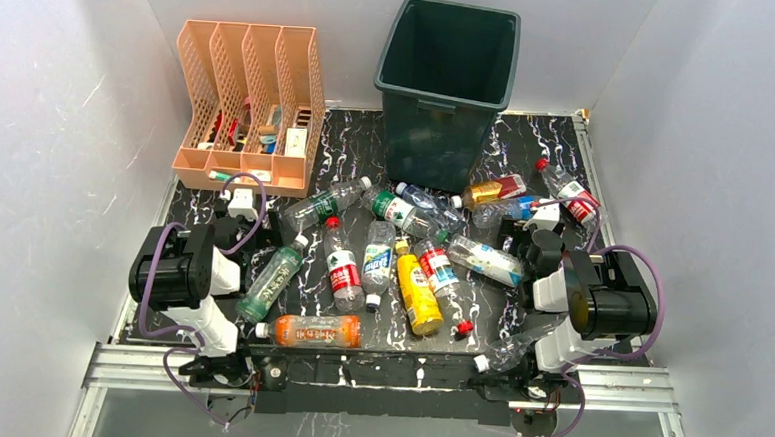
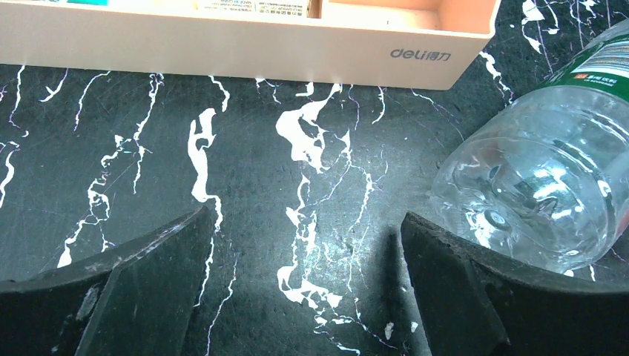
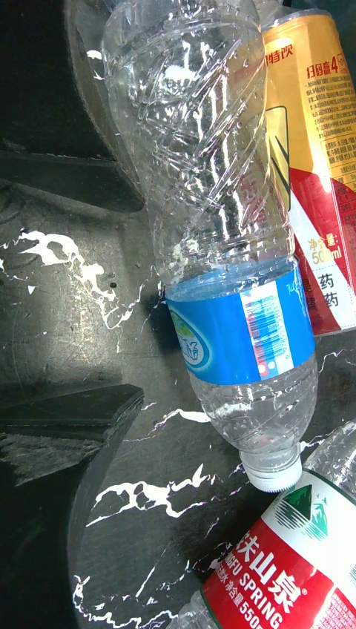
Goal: Put the plastic bottles in the bin
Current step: Pick up the plastic bottle at the center of the board.
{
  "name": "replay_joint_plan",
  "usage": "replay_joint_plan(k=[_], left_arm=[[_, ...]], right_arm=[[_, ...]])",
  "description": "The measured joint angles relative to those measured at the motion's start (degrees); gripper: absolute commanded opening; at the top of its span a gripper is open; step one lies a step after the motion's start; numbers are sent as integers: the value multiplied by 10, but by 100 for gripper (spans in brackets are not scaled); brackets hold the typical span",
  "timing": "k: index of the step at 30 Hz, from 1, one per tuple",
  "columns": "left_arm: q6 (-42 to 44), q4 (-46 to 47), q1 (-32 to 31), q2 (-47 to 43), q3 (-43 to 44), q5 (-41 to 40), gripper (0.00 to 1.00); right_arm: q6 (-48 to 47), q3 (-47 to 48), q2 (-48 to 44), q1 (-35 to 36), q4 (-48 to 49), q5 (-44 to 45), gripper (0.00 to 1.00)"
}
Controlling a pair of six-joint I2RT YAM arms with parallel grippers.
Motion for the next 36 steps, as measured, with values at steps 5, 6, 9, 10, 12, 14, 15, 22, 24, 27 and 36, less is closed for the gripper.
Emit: replay_joint_plan(k=[5, 6, 9, 10, 12, 14, 15, 22, 24, 27, 36], left_arm=[[0, 0, 0, 0, 0, 0, 98], [0, 0, 0, 0, 0, 0, 98], [0, 0, 0, 0, 0, 0, 98], [0, 0, 0, 0, 0, 0, 98], [0, 0, 0, 0, 0, 0, 98], [0, 0, 0, 0, 0, 0, 98], [0, 0, 0, 0, 0, 0, 98], [3, -3, 0, -4, 0, 16, 98], [5, -21, 0, -23, -1, 26, 98], [13, -80, 0, -82, 6, 42, 98], [-2, -256, -12, -250, 92, 84, 98]], right_arm=[[0, 0, 0, 0, 0, 0, 98], [0, 0, 0, 0, 0, 0, 98], [0, 0, 0, 0, 0, 0, 98], [0, 0, 0, 0, 0, 0, 98], [0, 0, 0, 0, 0, 0, 98], [0, 0, 0, 0, 0, 0, 98], [0, 0, 0, 0, 0, 0, 98], [0, 0, 0, 0, 0, 0, 98], [0, 0, -2, 0, -2, 0, 98], [-1, 0, -41, 0, -36, -5, 98], [4, 9, -266, 0, -173, -46, 98]])
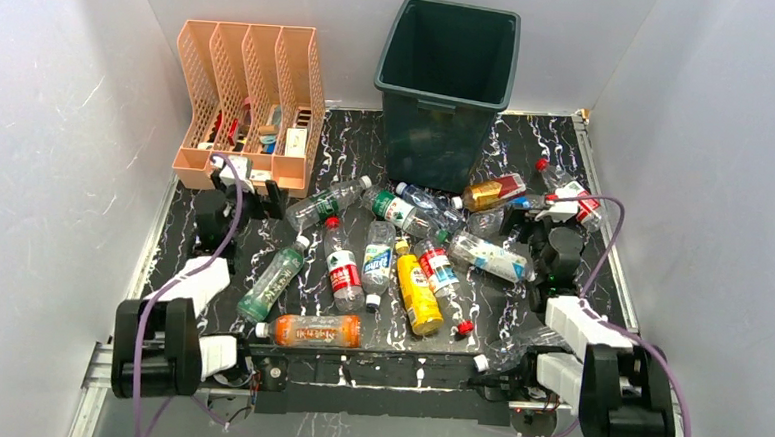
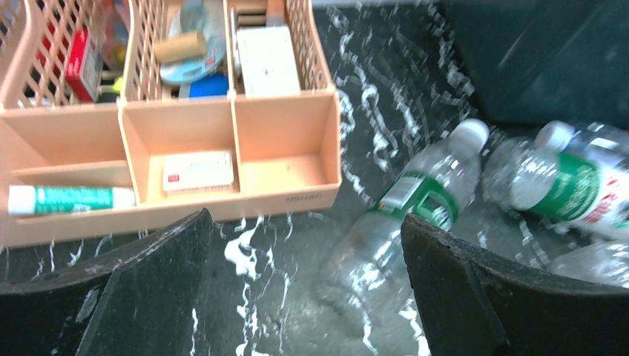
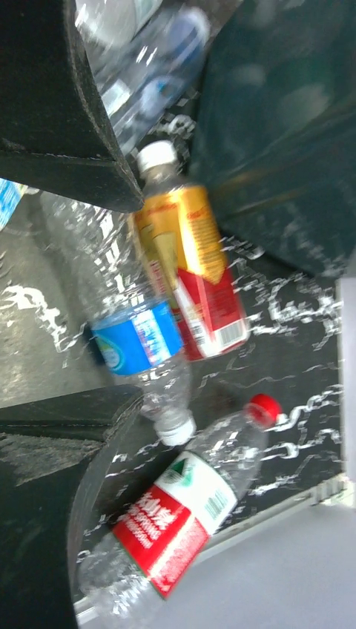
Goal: Put the plastic bottles in the bin
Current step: Pick up the plastic bottle at the center of the board.
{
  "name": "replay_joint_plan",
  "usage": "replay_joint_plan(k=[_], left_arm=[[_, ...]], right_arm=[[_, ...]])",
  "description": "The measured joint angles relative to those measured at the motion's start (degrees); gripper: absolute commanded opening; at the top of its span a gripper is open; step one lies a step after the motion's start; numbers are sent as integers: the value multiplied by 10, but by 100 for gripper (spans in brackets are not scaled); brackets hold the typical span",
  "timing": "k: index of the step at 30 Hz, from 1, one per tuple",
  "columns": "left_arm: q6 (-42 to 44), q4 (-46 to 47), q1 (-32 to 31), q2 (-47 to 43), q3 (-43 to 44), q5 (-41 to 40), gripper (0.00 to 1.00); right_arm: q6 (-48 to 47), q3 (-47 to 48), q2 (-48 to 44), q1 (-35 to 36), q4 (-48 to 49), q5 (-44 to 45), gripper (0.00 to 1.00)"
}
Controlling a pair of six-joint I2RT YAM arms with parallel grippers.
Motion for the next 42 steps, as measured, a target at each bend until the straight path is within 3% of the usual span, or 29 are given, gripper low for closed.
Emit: replay_joint_plan(k=[4, 8, 14, 19, 26, 36, 42], left_arm=[[-29, -99, 0, -63, 60, 9, 98], [-69, -212, 0, -96, 158, 11, 98], [-157, -389, 0, -105, 295, 23, 98], [-216, -476, 0, -107, 336, 68, 98], [-309, -578, -1, -143, 301, 47, 98], [-331, -577, -1, -167, 205, 192, 98], [-326, -596, -6, -208, 146, 225, 98]], right_arm=[[37, 44, -82, 0, -86, -17, 98], [104, 152, -102, 0, -198, -40, 98], [169, 395, -30, 0, -424, -134, 98], [181, 489, 45, 1, -570, -238, 98], [194, 474, 116, 1, -717, -292, 98], [188, 416, 99, 20, -768, -141, 98], [172, 410, 123, 99, -775, -45, 98]])
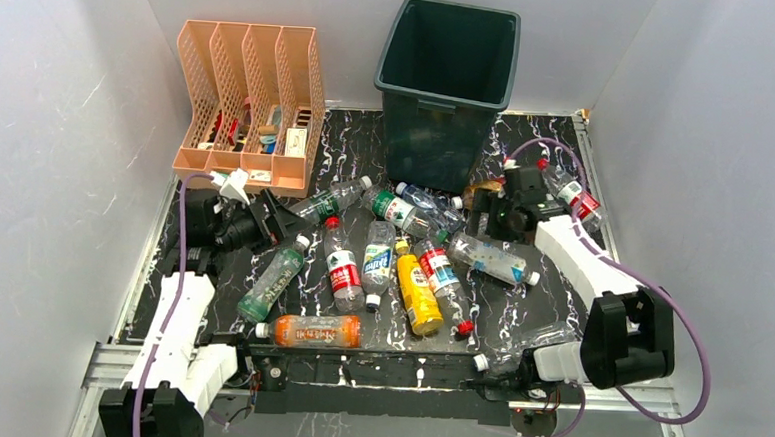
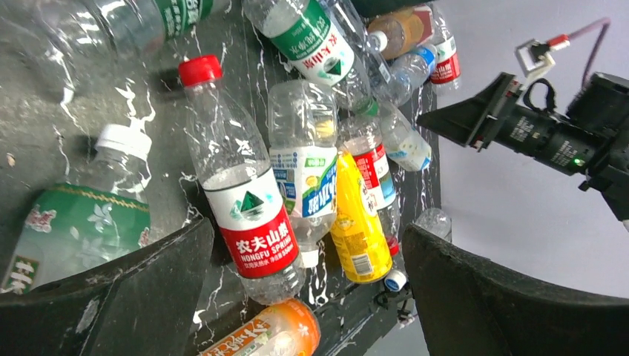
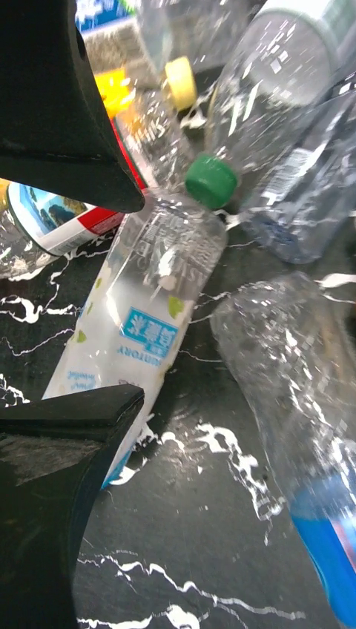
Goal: Put the plastic bottles in the bin
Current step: Pick up the plastic bottle at the center of the board.
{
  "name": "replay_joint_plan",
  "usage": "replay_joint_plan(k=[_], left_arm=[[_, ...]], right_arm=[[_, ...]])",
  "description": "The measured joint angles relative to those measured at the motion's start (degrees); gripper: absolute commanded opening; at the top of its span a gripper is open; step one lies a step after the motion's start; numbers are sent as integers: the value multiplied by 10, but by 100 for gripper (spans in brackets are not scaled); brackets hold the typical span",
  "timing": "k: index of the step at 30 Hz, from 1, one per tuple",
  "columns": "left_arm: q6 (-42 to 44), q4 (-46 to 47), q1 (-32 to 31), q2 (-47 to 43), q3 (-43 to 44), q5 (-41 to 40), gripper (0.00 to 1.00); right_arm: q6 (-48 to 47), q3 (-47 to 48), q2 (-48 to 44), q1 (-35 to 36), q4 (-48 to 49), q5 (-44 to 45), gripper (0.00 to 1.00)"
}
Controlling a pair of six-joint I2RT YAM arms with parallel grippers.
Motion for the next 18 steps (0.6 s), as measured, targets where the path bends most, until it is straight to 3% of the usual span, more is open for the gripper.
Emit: replay_joint_plan(k=[5, 18], left_arm=[[-13, 0, -15, -35, -23, 12, 98], [15, -25, -34, 32, 18, 0, 98]], right_arm=[[-9, -28, 24, 64, 3, 59, 98], [-8, -5, 60, 79, 42, 100, 98]])
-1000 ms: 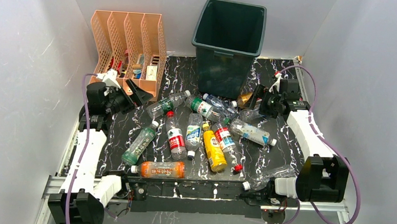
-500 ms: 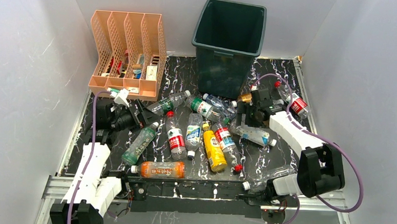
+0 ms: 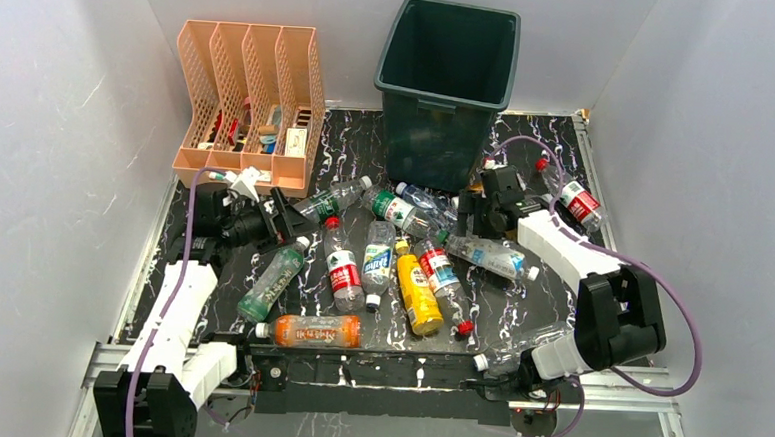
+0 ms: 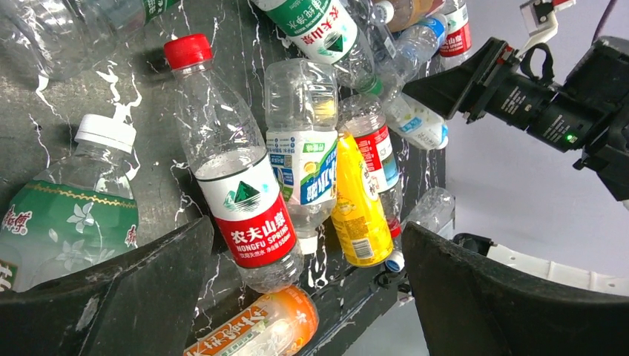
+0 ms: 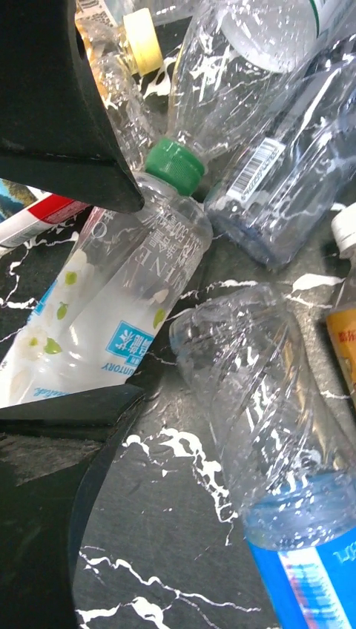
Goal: Put the plastic bottles in the bin
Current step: Pick up the plastic bottle at the center of the board.
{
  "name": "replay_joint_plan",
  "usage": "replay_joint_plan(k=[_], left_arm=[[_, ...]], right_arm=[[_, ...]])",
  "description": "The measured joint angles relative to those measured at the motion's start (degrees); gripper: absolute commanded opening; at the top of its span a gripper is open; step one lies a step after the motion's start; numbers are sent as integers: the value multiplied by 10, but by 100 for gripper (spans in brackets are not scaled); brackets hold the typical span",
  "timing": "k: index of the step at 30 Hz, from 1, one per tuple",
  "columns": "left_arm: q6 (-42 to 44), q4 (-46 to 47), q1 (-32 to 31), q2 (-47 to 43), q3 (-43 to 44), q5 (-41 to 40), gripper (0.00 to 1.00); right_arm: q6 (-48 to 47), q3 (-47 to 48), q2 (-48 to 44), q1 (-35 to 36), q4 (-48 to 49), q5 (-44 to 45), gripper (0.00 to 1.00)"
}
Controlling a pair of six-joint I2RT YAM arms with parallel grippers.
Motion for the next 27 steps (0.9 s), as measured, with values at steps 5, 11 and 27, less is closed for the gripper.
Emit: replay_joint_plan(k=[5, 11, 27], left_arm=[[5, -11, -8, 0, 2, -7, 98], [10, -15, -15, 0, 3, -14, 98], [12, -19, -43, 12, 17, -29, 98]], right_arm=[[2, 2, 5, 17, 15, 5, 98], [-2, -23, -32, 29, -10, 7, 98], [-17, -22, -51, 29, -84, -5, 98]])
